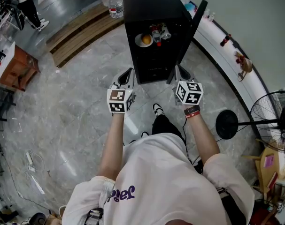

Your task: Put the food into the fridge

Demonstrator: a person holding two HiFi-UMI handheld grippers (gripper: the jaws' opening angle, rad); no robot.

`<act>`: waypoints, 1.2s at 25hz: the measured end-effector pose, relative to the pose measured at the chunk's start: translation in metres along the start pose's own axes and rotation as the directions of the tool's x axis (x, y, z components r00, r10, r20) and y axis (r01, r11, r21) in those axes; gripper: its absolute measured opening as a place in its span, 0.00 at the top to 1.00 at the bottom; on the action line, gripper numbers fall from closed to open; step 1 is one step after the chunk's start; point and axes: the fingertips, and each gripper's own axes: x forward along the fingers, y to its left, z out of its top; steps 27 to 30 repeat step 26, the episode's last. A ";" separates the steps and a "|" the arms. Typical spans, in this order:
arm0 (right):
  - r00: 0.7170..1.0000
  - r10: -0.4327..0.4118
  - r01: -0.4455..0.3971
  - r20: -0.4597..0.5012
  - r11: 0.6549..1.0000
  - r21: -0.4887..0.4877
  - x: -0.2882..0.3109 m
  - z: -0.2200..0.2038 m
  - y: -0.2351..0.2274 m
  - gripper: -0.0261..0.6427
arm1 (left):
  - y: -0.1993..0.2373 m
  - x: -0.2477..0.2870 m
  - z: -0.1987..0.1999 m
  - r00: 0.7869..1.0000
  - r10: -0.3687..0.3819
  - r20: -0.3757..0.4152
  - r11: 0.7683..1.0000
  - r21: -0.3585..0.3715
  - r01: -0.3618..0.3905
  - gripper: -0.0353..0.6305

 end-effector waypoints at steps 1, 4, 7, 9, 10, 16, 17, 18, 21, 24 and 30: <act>1.000 0.000 0.000 0.000 1.000 -0.004 0.000 0.000 0.001 0.94 | 0.000 -0.001 0.000 1.000 0.001 0.001 1.000 0.000 -0.001 0.92; 1.000 -0.002 0.002 -0.001 0.999 -0.032 0.000 -0.002 0.003 0.94 | 0.002 -0.002 -0.001 1.000 0.001 0.000 1.000 0.004 -0.001 0.92; 1.000 0.001 -0.002 -0.007 0.999 -0.037 0.001 -0.006 0.005 0.94 | 0.003 -0.002 -0.002 1.000 0.004 -0.002 1.000 0.004 -0.004 0.92; 1.000 0.002 -0.003 -0.010 0.999 -0.034 0.001 -0.007 0.006 0.94 | 0.005 -0.003 -0.003 1.000 0.006 -0.003 1.000 0.003 -0.006 0.92; 1.000 0.003 -0.003 -0.011 0.999 -0.032 0.002 -0.008 0.006 0.94 | 0.006 -0.003 -0.004 1.000 0.008 -0.003 1.000 0.002 -0.008 0.92; 1.000 0.004 -0.005 -0.017 0.999 -0.042 0.004 -0.009 0.006 0.94 | 0.009 -0.001 -0.006 1.000 0.009 -0.005 1.000 -0.004 -0.009 0.92; 1.000 0.005 -0.005 -0.018 0.999 -0.043 0.003 -0.010 0.006 0.94 | 0.008 -0.001 -0.007 1.000 0.009 -0.005 1.000 -0.005 -0.009 0.92; 1.000 0.005 -0.006 -0.020 0.999 -0.044 0.003 -0.011 0.006 0.94 | 0.008 -0.001 -0.008 1.000 0.008 -0.006 1.000 -0.005 -0.008 0.92; 1.000 0.007 -0.008 -0.028 0.999 -0.045 0.002 -0.012 0.006 0.94 | 0.008 -0.001 -0.008 1.000 0.007 -0.007 1.000 -0.009 -0.007 0.92; 0.999 0.011 -0.012 -0.033 0.999 -0.045 0.005 -0.013 0.006 0.94 | 0.011 0.004 -0.008 1.000 0.010 -0.006 1.000 -0.012 -0.010 0.92; 0.999 0.014 -0.016 -0.037 0.999 -0.043 0.008 -0.015 0.005 0.94 | 0.012 0.007 -0.008 1.000 0.010 -0.007 1.000 -0.013 -0.011 0.92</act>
